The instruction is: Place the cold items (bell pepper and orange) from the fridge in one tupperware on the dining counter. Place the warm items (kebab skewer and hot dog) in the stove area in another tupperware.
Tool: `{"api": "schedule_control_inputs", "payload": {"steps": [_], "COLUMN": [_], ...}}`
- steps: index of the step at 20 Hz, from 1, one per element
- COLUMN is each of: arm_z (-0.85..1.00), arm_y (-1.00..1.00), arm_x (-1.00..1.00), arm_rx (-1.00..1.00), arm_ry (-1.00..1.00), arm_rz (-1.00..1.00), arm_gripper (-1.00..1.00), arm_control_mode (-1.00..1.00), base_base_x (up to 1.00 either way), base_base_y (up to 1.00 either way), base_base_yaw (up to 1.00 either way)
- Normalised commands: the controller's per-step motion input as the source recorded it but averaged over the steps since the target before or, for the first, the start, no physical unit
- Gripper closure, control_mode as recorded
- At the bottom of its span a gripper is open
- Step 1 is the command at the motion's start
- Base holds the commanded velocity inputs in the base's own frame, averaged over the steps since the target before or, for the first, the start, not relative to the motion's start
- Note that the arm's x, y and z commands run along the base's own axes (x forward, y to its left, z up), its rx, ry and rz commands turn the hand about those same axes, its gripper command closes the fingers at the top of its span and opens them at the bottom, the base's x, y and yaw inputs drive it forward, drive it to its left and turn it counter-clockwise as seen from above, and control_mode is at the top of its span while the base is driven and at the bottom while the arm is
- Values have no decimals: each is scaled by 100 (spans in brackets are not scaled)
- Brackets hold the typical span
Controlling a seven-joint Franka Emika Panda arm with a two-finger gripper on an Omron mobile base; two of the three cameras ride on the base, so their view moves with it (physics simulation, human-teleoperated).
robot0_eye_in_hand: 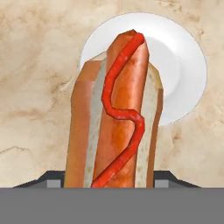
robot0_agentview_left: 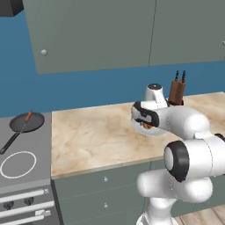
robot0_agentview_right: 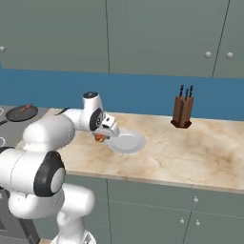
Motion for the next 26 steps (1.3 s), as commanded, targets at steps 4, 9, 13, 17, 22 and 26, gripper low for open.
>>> {"api": "schedule_control_inputs", "payload": {"steps": [4, 9, 13, 17, 22, 26], "arm_z": [64, 68, 58, 3, 1, 0], "arm_y": [25, 19, 11, 0, 0, 0], "arm_x": [-100, -100, -89, -61, -6, -1], "arm_rx": [0, 0, 6, 4, 4, 0], "arm_ry": [-8, 0, 7, 14, 13, 6], "arm_rz": [-6, -7, -3, 0, 2, 0], "arm_gripper": [100, 100, 100, 100, 100, 100], "arm_control_mode": [-100, -100, -100, -100, -100, -100], "base_base_x": [0, 0, 0, 0, 0, 0], "base_base_y": [0, 0, 0, 0, 0, 0], "base_base_yaw": [0, 0, 0, 0, 0, 0]}}
